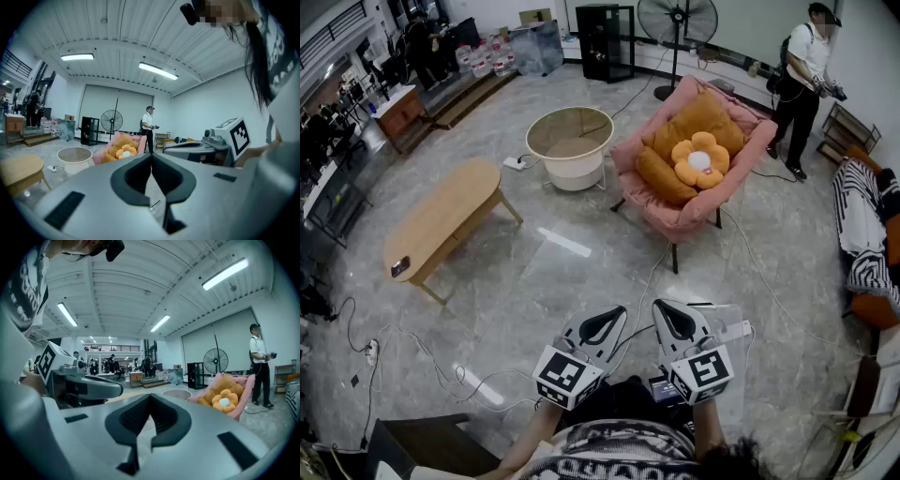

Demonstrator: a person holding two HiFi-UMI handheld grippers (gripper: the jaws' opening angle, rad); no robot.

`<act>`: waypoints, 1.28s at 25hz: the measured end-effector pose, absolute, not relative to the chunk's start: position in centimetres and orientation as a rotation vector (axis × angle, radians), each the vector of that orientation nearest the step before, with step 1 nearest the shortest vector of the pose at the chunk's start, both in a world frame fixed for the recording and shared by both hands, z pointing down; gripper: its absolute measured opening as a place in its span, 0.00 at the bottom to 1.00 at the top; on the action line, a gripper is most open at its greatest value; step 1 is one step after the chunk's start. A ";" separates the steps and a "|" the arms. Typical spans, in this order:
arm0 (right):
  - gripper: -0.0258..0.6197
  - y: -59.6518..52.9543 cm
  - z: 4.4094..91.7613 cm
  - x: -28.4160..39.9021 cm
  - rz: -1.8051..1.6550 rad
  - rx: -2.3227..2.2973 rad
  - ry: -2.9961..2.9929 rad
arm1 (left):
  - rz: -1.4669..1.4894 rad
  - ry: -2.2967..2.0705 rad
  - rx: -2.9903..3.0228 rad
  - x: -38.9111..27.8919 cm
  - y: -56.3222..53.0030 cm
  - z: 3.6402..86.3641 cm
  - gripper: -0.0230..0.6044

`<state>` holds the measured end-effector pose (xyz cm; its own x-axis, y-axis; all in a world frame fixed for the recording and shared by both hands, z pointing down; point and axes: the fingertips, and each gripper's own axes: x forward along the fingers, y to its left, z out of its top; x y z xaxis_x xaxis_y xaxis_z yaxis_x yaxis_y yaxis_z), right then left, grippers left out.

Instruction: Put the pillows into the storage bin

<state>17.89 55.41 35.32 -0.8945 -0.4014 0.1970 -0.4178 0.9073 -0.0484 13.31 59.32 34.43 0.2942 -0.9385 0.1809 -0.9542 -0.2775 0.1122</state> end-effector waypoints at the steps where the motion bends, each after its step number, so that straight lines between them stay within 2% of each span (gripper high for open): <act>1: 0.04 55.4 35.4 18.0 0.139 0.621 -2.892 | 0.116 -1.757 2.358 13.4 59.3 34.5 0.06; 10: 0.04 55.5 36.5 18.2 0.205 0.548 -2.908 | 0.162 -1.810 2.312 13.5 59.7 34.8 0.06; 19: 0.04 53.8 37.1 15.1 0.256 0.464 -2.937 | 0.208 -1.854 2.261 10.7 58.2 35.7 0.06; 26: 0.04 48.6 37.9 10.4 0.334 0.466 -2.948 | 0.181 -1.824 2.261 6.1 52.9 37.0 0.06; 32: 0.04 42.7 38.8 3.3 0.335 0.507 -2.907 | 0.191 -1.779 2.295 -1.2 46.5 37.5 0.06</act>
<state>3.34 42.74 38.76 -0.9274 -0.3124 0.2060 -0.3511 0.9168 -0.1902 -1.19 46.46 37.46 0.2539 -0.9363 0.2426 -0.9665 -0.2357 0.1018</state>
